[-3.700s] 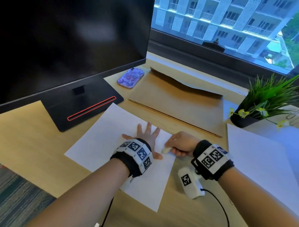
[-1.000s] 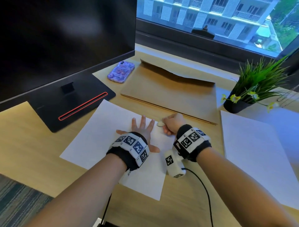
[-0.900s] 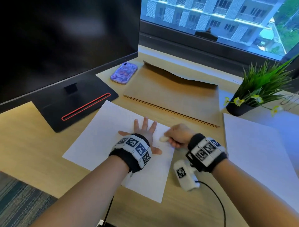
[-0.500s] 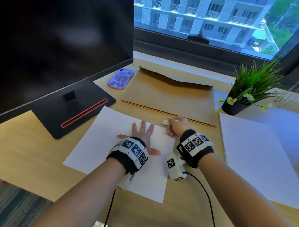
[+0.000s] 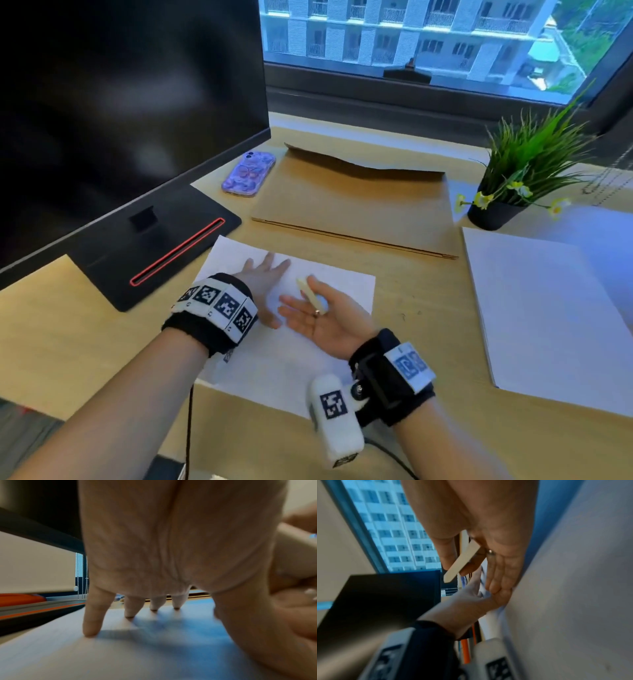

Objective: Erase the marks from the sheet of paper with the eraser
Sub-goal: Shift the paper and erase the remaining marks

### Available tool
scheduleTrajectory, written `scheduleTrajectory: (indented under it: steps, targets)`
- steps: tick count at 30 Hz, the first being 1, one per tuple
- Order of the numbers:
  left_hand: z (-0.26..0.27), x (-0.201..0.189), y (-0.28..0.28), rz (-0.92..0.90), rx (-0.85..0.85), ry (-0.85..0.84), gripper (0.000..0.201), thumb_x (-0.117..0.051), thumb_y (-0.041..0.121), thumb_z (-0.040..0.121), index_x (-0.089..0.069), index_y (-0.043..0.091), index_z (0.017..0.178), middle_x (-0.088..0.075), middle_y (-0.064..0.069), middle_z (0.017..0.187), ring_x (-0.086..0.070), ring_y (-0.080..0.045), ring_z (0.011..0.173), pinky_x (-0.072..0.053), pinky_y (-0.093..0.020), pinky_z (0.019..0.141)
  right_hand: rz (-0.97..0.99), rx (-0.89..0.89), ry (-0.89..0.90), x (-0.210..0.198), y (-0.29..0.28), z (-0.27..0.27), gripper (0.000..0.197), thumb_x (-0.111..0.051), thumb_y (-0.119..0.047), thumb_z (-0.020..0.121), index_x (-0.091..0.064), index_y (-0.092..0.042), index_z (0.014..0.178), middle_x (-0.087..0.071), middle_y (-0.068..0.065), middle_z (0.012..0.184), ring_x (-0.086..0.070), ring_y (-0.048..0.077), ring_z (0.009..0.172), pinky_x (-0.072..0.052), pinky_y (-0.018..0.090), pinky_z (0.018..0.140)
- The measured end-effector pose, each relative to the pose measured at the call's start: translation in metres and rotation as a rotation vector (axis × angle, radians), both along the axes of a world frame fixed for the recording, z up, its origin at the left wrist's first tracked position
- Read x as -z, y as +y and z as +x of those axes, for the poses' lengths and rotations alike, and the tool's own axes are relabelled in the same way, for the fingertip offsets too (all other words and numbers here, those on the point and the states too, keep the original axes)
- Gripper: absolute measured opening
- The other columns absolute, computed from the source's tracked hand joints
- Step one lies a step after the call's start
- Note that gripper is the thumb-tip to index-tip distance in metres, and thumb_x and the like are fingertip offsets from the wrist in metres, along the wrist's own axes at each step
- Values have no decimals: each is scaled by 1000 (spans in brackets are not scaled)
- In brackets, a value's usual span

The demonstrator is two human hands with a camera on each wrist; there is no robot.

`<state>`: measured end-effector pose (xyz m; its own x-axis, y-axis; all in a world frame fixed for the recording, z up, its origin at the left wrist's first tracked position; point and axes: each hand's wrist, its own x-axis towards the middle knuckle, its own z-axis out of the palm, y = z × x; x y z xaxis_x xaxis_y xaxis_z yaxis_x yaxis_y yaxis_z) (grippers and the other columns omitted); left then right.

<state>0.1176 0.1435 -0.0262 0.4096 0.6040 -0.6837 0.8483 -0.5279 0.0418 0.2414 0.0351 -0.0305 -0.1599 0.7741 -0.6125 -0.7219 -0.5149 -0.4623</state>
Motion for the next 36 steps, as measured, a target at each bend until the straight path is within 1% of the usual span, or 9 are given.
scheduleTrajectory:
  steps: [4, 8, 10, 18, 22, 25, 27, 30, 36]
  targets:
    - [-2, 3, -7, -7, -26, -28, 117, -74, 43, 76, 17, 29, 148, 26, 0, 155, 12, -34, 144, -19, -56, 113, -1, 46, -164, 10, 7, 1, 21, -54, -23, 94, -56, -7, 107, -62, 12, 96, -63, 20, 80, -53, 29, 76]
    - [-3, 6, -16, -7, -59, -41, 116, -73, 46, 76, 18, 32, 147, 28, 4, 154, 15, -30, 144, -20, -59, 112, -89, 576, -577, 13, 14, 50, 32, -56, -21, 93, -53, -1, 117, -65, 10, 92, -63, 15, 77, -52, 24, 71]
    - [-1, 7, -19, -8, -68, -45, 117, -73, 47, 76, 19, 32, 147, 29, 4, 154, 17, -31, 144, -19, -59, 112, -110, 672, -705, 10, 14, 62, 32, -57, -25, 93, -54, -3, 117, -64, 6, 91, -60, 12, 76, -49, 22, 67]
    - [1, 7, -18, -38, -77, -32, 120, -73, 50, 74, 21, 33, 146, 31, 0, 152, 16, -37, 142, -19, -65, 109, 52, -31, -235, 0, 11, -9, 15, -52, -23, 95, -60, -10, 95, -63, 12, 91, -62, 23, 80, -52, 30, 79]
    - [-1, 6, -19, -23, -92, -42, 120, -74, 51, 72, 20, 36, 146, 31, 5, 152, 17, -31, 143, -18, -66, 108, -11, 259, -317, 13, 25, 4, 28, -54, -21, 95, -54, -1, 115, -64, 14, 95, -64, 24, 83, -53, 33, 80]
    - [-2, 5, -20, -28, -93, -47, 120, -74, 49, 73, 20, 36, 146, 31, 5, 152, 19, -30, 143, -16, -66, 109, -89, 641, -528, 14, 28, 35, 35, -56, -22, 94, -53, 1, 120, -65, 9, 91, -63, 17, 77, -53, 25, 70]
    - [-2, 6, -19, -26, -92, -51, 120, -74, 49, 73, 21, 36, 145, 31, 5, 152, 19, -30, 143, -15, -66, 109, -125, 721, -675, 12, 24, 47, 34, -55, -27, 94, -53, -4, 118, -60, 2, 87, -59, 14, 79, -47, 25, 71]
    - [-1, 6, -18, -23, -89, -48, 119, -74, 50, 73, 21, 36, 146, 31, 5, 152, 19, -30, 143, -16, -66, 109, -54, 658, -587, 10, 19, 39, 32, -52, -27, 95, -53, -5, 118, -60, 2, 90, -59, 15, 84, -48, 27, 77]
    - [-1, 2, -17, -30, -68, -26, 119, -75, 45, 75, 21, 35, 146, 30, 4, 153, 17, -31, 143, -19, -58, 112, 66, 208, -262, 11, 23, 2, 32, -53, -21, 95, -51, -3, 122, -63, 9, 97, -62, 20, 87, -50, 30, 81]
